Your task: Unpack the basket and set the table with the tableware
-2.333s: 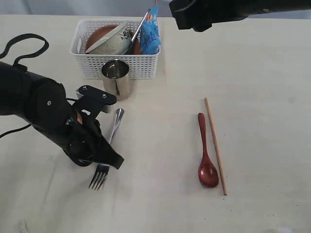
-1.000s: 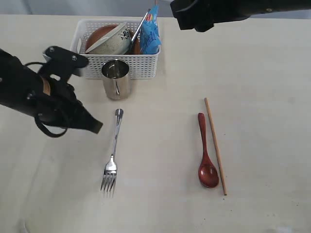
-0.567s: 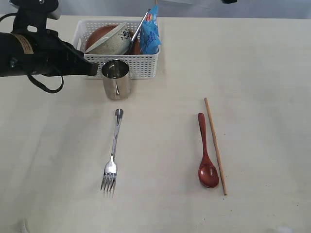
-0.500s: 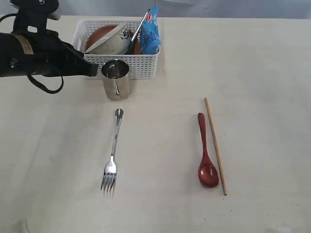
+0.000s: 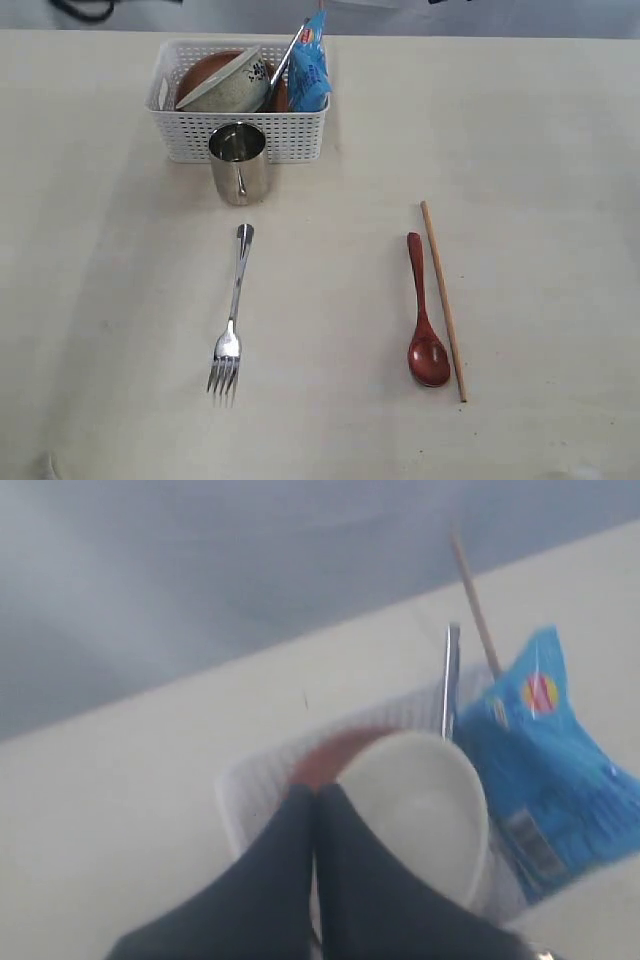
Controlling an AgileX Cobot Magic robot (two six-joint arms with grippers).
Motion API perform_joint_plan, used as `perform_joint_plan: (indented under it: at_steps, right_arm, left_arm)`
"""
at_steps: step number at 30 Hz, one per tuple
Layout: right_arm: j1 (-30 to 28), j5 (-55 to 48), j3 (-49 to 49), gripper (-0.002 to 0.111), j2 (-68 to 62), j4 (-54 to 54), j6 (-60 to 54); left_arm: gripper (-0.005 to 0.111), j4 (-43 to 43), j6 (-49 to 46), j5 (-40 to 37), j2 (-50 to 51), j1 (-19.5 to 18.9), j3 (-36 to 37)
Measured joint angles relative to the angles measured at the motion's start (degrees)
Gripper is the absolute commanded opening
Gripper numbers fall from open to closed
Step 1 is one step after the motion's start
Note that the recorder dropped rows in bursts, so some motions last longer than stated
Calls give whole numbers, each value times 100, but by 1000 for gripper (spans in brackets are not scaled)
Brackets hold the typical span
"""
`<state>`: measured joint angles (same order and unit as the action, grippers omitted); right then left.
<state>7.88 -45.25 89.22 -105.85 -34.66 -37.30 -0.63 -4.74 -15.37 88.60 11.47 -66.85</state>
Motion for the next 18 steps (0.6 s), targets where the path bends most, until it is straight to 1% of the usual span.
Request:
perform_joint_plan:
  at_steps: [2, 3, 4, 9, 11, 14, 18]
  right_arm:
    - [0, -12, 0, 51, 0, -9, -25]
    - [0, -12, 0, 51, 0, -9, -25]
    - [0, -12, 0, 51, 0, -9, -37]
    - [0, -148, 0, 51, 0, -9, -128]
    - [0, -223, 0, 51, 0, -9, -199]
    - [0, -272, -21, 51, 0, -9, -294]
    - [0, -210, -227, 51, 0, -9, -367]
  left_arm:
    - [0, 140, -242, -306, 327, -14, -631]
    - [0, 369, -498, -500, 539, -14, -1093]
    - [0, 585, -705, -632, 766, -14, -1395]
    - [0, 2442, -2338, -1397, 2010, -14, -3166]
    - [0, 3006, -2839, -1656, 2476, -14, -3756]
    - [0, 3784, -3241, -2023, 3196, -94, -4618]
    - [0, 5036, -3730, -2492, 4007, -388, -5620]
